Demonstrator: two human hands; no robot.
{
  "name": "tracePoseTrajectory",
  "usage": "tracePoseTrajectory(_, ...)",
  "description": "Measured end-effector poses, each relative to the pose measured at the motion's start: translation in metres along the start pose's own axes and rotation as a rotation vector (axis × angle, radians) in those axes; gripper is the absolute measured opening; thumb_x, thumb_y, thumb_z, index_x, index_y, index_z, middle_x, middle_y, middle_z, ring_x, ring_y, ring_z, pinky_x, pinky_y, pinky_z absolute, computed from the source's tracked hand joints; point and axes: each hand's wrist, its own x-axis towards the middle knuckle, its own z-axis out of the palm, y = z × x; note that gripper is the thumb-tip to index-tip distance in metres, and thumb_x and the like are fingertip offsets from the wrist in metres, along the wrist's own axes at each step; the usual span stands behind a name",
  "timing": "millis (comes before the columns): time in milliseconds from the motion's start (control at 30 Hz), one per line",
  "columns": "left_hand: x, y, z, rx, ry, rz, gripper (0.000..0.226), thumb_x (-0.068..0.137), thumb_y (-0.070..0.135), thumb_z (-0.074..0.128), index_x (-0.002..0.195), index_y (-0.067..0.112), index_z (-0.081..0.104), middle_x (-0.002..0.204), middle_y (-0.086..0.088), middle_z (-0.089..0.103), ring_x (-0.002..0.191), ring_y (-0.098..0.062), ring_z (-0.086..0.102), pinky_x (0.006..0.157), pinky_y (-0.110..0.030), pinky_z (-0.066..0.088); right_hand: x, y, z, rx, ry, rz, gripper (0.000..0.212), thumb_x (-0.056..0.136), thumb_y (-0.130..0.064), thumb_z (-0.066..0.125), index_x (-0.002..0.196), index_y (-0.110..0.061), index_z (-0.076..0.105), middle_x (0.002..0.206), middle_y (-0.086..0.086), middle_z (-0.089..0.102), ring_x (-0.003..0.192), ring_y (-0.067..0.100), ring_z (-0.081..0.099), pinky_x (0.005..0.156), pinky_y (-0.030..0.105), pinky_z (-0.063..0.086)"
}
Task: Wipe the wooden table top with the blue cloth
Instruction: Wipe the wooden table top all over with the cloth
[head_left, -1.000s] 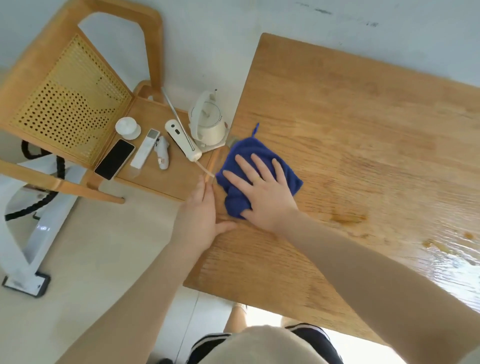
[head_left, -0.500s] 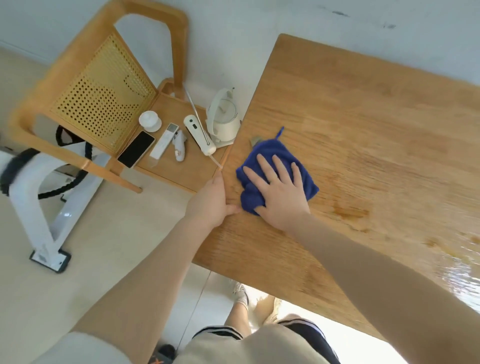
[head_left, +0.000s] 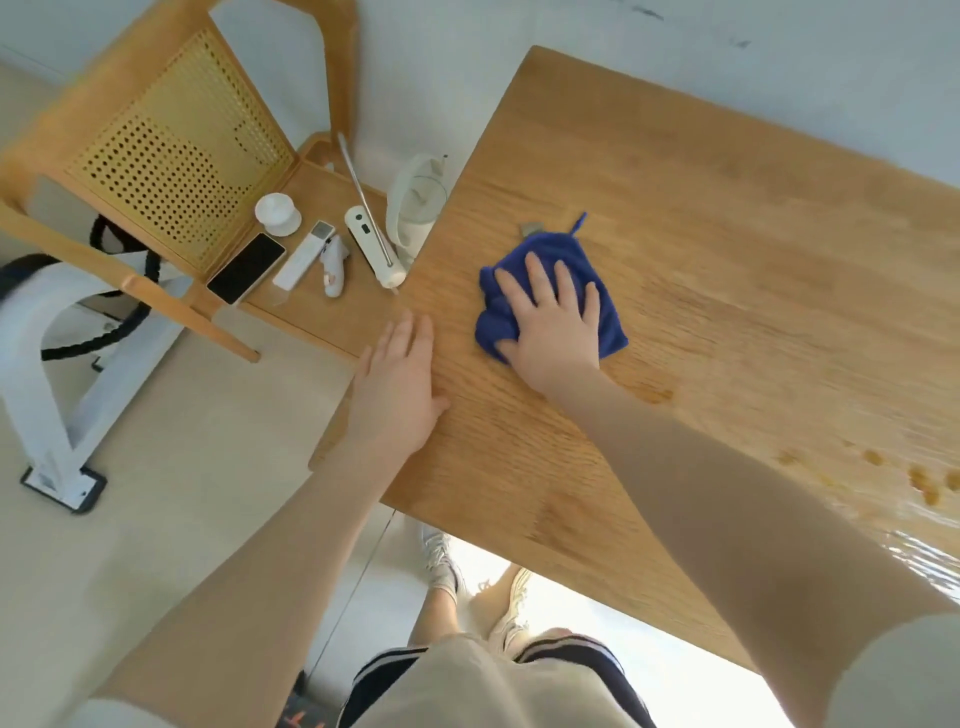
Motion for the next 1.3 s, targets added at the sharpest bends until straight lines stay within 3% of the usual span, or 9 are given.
tracePoseTrajectory(133, -0.013, 0.018, 0.001, -0.2, 0.002, -0.075, 0.085, 0.088, 0.029, 0.059, 0.15, 0.013, 0.002, 0.158, -0.006, 0.007, 0.143, -0.024, 0.017, 0.113, -0.037, 0.024, -0.07, 0.012, 0.019, -0.099, -0.009, -0.346, 0.077, 0.08, -0.051, 0.052, 0.146, -0.035, 0.016, 0.158, 0.003, 0.011, 0.144, 0.032, 0.01, 0.112, 0.056, 0.003)
tracePoseTrajectory(233, -0.015, 0.03, 0.007, -0.124, -0.128, -0.11, 0.097, 0.086, 0.039, 0.06, 0.148, 0.008, -0.007, 0.158, -0.011, -0.005, 0.145, -0.028, 0.006, 0.117, -0.042, 0.018, -0.064, 0.031, 0.016, -0.191, -0.015, -0.485, 0.077, 0.075, -0.053, 0.056, 0.144, -0.035, 0.025, 0.155, 0.003, 0.024, 0.141, 0.032, 0.024, 0.11, 0.057, 0.014)
tracePoseTrajectory(333, -0.018, 0.044, 0.019, 0.042, -0.299, -0.142, 0.129, 0.069, 0.065, 0.065, 0.144, 0.004, -0.02, 0.152, -0.02, -0.025, 0.143, -0.033, -0.014, 0.116, -0.044, 0.003, -0.03, 0.043, 0.003, -0.149, -0.034, -0.342, 0.073, 0.085, -0.056, 0.046, 0.146, -0.04, 0.01, 0.158, -0.002, 0.004, 0.145, 0.026, 0.004, 0.113, 0.052, 0.002)
tracePoseTrajectory(400, -0.021, 0.052, 0.028, 0.097, -0.295, -0.173, 0.139, 0.06, 0.074, 0.064, 0.143, 0.003, -0.022, 0.149, -0.024, -0.028, 0.142, -0.036, -0.018, 0.116, -0.045, 0.0, -0.007, 0.052, -0.002, -0.102, -0.007, -0.202, 0.071, 0.088, -0.056, 0.042, 0.146, -0.039, 0.007, 0.159, -0.003, 0.0, 0.145, 0.025, -0.001, 0.114, 0.052, 0.0)
tracePoseTrajectory(600, -0.023, 0.058, 0.038, 0.065, -0.159, -0.214, 0.14, 0.056, 0.074, 0.066, 0.146, 0.002, -0.014, 0.151, -0.025, -0.021, 0.143, -0.035, -0.013, 0.116, -0.042, 0.0, -0.034, 0.055, 0.0, -0.107, -0.067, -0.194, 0.074, 0.089, -0.051, 0.042, 0.148, -0.036, 0.001, 0.158, 0.0, -0.006, 0.145, 0.028, -0.006, 0.115, 0.05, -0.001)
tracePoseTrajectory(800, -0.018, 0.061, 0.037, 0.073, -0.143, -0.23, 0.141, 0.053, 0.072, 0.07, 0.147, 0.002, -0.008, 0.152, -0.026, -0.016, 0.143, -0.036, -0.009, 0.116, -0.043, 0.003, -0.095, 0.077, 0.018, -0.086, -0.008, -0.391, 0.07, 0.08, -0.058, 0.037, 0.145, -0.04, 0.018, 0.157, -0.002, 0.017, 0.143, 0.03, 0.016, 0.113, 0.051, 0.006)
tracePoseTrajectory(967, -0.014, 0.062, 0.037, 0.107, -0.139, -0.243, 0.14, 0.052, 0.07, 0.072, 0.147, 0.002, -0.006, 0.153, -0.026, -0.014, 0.143, -0.036, -0.007, 0.116, -0.043, 0.003, -0.023, 0.099, -0.001, -0.028, 0.035, -0.103, 0.069, 0.085, -0.048, 0.046, 0.146, -0.038, 0.014, 0.158, -0.003, 0.006, 0.144, 0.027, 0.004, 0.115, 0.05, 0.0)
tracePoseTrajectory(1100, -0.018, 0.062, 0.036, 0.103, -0.137, -0.239, 0.14, 0.052, 0.07, 0.072, 0.146, 0.003, -0.007, 0.153, -0.025, -0.015, 0.144, -0.036, -0.009, 0.116, -0.043, 0.004, -0.029, 0.095, -0.001, -0.021, 0.054, -0.05, 0.066, 0.088, -0.047, 0.042, 0.146, -0.035, 0.014, 0.158, -0.001, 0.006, 0.144, 0.029, 0.002, 0.115, 0.052, -0.001)
tracePoseTrajectory(1300, -0.02, 0.062, 0.033, 0.099, -0.132, -0.221, 0.138, 0.055, 0.07, 0.07, 0.146, 0.002, -0.007, 0.153, -0.026, -0.014, 0.143, -0.037, -0.009, 0.116, -0.044, 0.005, -0.123, 0.088, 0.024, -0.035, 0.03, -0.237, 0.068, 0.077, -0.052, 0.033, 0.143, -0.035, 0.027, 0.155, 0.001, 0.023, 0.142, 0.032, 0.019, 0.112, 0.054, 0.009)
